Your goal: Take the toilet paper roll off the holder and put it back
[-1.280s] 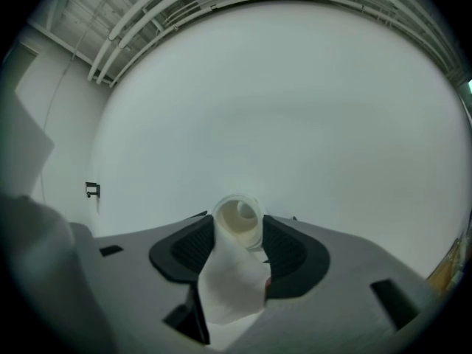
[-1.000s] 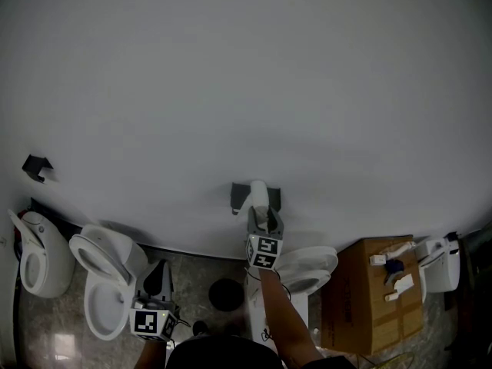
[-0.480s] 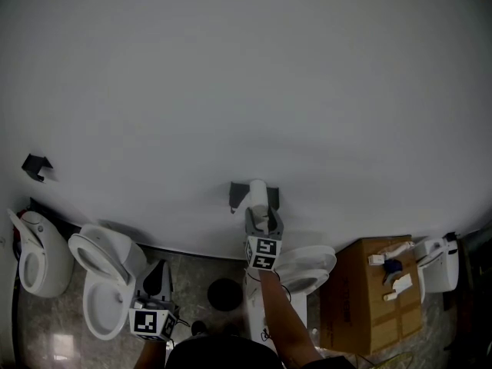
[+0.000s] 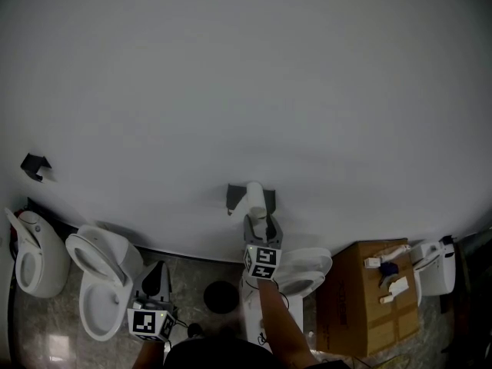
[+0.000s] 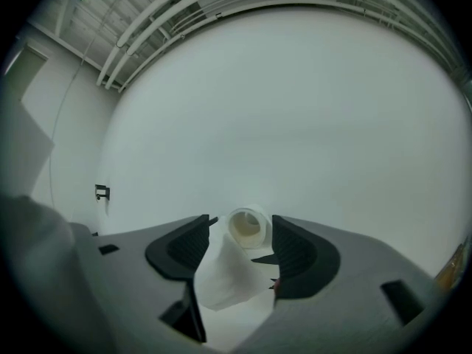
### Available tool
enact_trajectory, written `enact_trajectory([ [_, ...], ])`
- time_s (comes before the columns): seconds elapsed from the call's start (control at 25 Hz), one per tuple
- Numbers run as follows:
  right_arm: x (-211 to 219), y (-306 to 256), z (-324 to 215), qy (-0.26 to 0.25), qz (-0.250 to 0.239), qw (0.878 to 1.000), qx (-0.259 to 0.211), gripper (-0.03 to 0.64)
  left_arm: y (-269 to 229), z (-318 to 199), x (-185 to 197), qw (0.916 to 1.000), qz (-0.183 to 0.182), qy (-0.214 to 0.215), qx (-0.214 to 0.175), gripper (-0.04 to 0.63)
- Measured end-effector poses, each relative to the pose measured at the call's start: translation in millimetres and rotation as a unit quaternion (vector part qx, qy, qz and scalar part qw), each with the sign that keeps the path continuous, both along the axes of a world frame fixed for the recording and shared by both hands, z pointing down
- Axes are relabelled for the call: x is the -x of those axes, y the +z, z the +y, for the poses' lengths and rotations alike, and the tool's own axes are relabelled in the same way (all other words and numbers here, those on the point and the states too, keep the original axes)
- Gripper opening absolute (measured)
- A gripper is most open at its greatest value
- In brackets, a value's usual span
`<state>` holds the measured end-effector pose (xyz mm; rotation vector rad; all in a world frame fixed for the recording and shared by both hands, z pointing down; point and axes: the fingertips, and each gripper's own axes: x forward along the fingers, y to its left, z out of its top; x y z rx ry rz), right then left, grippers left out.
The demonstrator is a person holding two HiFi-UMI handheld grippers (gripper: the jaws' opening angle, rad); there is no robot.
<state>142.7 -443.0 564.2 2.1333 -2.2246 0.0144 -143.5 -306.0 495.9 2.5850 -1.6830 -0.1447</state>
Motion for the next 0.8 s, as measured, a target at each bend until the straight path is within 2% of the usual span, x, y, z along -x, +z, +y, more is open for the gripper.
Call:
enact_trajectory([
  [0.32, 8, -9, 28, -0.009, -0.009, 1.0, -0.007, 0.247, 8, 4, -6, 0.9999, -0.002, 0.011, 0.0, 0.003],
  [0.56, 19, -28, 55, -0.024, -0.01, 0.999, -0.024, 0.193, -11, 15, -25, 0.9992, -0.006, 0.04, 0.002, 0.003],
  [0.8, 26, -47, 83, -0.039, -0.009, 0.999, -0.035, 0.141, -14, 17, -26, 0.9993, -0.003, 0.037, 0.003, 0.003],
])
